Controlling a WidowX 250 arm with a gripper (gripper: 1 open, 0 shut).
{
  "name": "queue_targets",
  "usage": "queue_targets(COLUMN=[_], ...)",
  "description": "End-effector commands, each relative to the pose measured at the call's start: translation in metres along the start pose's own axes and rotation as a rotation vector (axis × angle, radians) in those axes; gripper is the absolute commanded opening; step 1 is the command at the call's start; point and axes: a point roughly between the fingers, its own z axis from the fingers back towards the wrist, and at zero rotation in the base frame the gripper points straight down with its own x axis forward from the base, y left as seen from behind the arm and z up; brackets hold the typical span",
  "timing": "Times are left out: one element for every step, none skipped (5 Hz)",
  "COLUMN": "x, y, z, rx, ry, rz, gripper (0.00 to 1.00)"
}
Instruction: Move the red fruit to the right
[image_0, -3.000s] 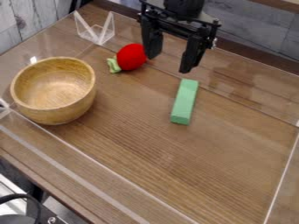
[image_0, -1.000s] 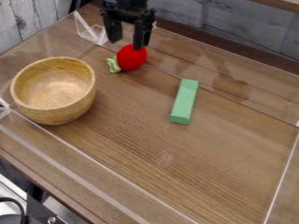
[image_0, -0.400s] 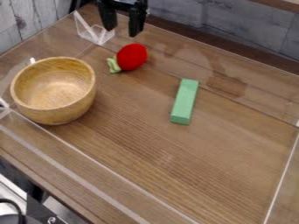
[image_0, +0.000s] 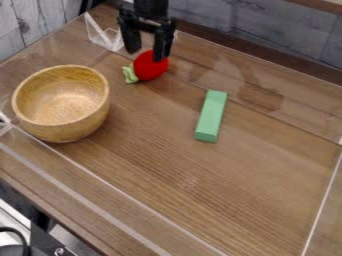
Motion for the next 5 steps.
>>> queue_targets(x=[-0.006,-0.014,-0.014,-0.013,-0.019], y=[-0.008,-0.013,-0.027,-0.041,-0.033], z=[0.045,0.065,0.067,0.059,0.05], rx=[0.024,0.012,0.006,-0.003,-0.006], ry=[-0.096,-0.123,-0.127,-0.114,-0.119], rz=[-0.039,-0.041,-0.14,-0.231,-0.221], gripper=[1.0,1.0,1.0,1.0,1.0])
